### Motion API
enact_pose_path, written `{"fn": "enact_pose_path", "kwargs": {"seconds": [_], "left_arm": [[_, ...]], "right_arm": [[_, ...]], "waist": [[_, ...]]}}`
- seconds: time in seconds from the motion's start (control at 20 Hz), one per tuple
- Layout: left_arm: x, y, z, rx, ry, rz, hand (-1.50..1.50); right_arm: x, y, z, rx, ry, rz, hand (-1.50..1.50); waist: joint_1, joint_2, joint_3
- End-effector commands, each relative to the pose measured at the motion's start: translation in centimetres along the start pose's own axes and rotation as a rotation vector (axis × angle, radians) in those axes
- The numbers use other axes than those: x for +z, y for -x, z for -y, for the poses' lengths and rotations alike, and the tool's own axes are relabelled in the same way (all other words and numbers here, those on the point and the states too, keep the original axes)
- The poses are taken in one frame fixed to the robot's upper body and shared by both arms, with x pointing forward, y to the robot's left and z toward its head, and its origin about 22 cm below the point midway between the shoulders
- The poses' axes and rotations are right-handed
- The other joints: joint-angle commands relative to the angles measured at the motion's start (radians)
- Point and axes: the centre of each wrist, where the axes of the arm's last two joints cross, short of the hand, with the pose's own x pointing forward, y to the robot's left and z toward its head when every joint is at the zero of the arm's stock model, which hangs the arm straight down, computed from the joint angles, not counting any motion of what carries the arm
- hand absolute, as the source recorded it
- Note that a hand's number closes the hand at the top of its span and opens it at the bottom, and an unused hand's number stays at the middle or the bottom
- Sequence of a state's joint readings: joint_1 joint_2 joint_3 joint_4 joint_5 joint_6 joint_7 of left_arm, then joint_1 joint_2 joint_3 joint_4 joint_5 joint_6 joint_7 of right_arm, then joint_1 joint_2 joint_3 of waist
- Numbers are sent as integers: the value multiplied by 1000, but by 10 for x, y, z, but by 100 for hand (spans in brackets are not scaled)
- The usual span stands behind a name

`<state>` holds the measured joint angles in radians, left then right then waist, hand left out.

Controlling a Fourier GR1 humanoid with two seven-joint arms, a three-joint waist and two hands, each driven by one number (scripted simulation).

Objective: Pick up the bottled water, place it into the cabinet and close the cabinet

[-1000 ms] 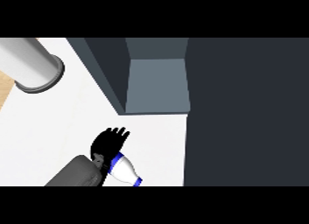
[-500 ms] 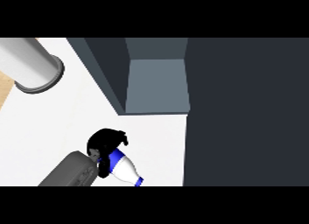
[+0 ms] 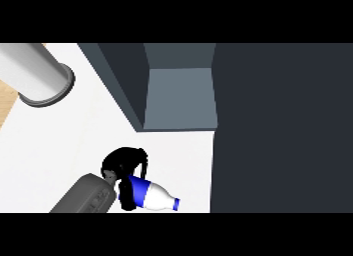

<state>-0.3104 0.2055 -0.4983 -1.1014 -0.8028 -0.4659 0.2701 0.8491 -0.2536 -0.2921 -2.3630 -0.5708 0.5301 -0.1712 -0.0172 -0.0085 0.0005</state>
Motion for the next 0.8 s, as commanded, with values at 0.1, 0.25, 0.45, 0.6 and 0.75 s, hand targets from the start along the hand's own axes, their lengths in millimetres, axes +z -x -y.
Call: {"fn": "enact_pose_path", "kwargs": {"seconds": [0.1,0.25,0.45,0.6,0.75], "left_arm": [[6,22,36,240,-72,110,150],[17,20,1,719,-414,326,150],[35,45,-12,1114,-748,512,150],[42,74,16,1331,-879,600,150],[43,92,27,1462,-893,727,150]], "right_arm": [[1,-30,-15,-6,-30,71,-150],[8,-5,0,-5,46,44,-150],[12,-1,3,0,87,58,-150],[11,-10,-2,7,57,68,-150],[7,-23,-15,-16,-4,87,-150]], "waist": [[5,5,-5],[93,-7,-24],[125,-14,-31],[79,-2,-20],[26,5,-10]]}}
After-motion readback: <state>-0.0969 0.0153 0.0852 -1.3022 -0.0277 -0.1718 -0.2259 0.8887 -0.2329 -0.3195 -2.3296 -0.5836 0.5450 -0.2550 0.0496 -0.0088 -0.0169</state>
